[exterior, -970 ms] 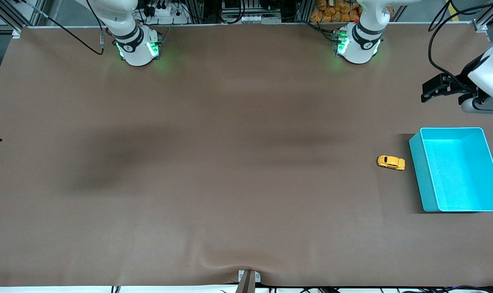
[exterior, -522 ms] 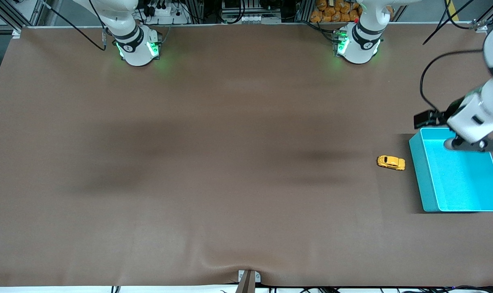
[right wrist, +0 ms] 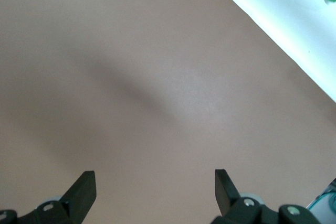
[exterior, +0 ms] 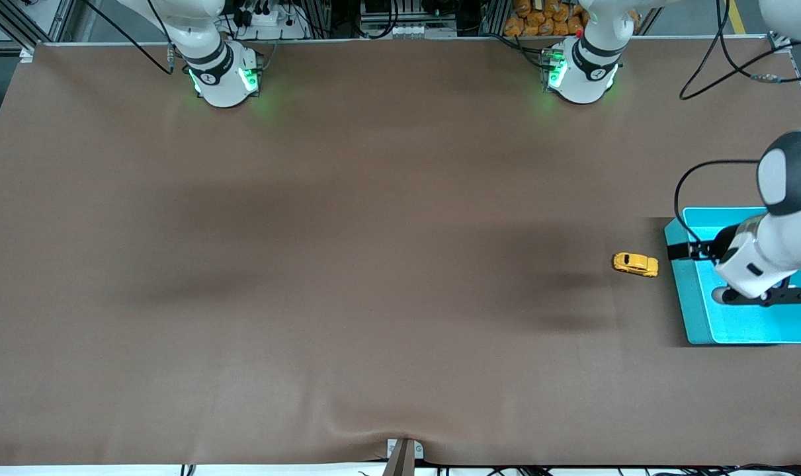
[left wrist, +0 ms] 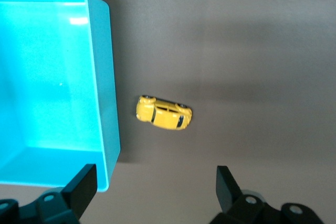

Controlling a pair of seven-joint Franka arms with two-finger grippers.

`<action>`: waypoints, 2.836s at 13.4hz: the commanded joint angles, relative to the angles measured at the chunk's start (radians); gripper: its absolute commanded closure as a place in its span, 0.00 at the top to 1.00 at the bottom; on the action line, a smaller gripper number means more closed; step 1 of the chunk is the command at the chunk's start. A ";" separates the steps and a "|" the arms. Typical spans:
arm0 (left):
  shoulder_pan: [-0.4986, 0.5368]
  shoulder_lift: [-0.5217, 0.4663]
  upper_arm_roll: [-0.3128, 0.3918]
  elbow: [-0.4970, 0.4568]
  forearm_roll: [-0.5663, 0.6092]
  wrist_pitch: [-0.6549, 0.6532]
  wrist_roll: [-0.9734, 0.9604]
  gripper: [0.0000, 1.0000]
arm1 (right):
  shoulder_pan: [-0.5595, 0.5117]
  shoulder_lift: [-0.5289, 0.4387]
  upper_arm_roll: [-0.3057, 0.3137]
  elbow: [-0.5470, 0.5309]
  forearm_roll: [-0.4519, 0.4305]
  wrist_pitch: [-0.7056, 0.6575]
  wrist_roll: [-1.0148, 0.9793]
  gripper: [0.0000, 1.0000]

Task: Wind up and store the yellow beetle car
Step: 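Reach the left gripper down toward the yellow car beside the bin, then grasp the yellow car with the left gripper and lift it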

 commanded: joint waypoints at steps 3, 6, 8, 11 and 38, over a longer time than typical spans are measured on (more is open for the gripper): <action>0.002 0.046 -0.004 -0.059 0.027 0.104 -0.176 1.00 | 0.100 -0.041 -0.006 0.004 -0.061 -0.074 0.413 1.00; 0.027 -0.042 -0.007 -0.232 0.021 0.228 -0.208 1.00 | 0.105 -0.083 -0.001 -0.007 -0.052 -0.140 0.584 1.00; 0.034 -0.108 -0.007 -0.376 0.019 0.344 -0.291 1.00 | 0.124 -0.136 -0.003 -0.080 -0.058 -0.139 0.662 1.00; 0.032 -0.140 -0.008 -0.491 0.018 0.414 -0.481 1.00 | 0.129 -0.242 -0.003 -0.256 -0.060 -0.052 0.688 1.00; 0.103 -0.011 -0.017 -0.728 0.011 0.998 -1.281 0.00 | 0.232 -0.460 0.000 -0.516 -0.120 0.022 0.863 1.00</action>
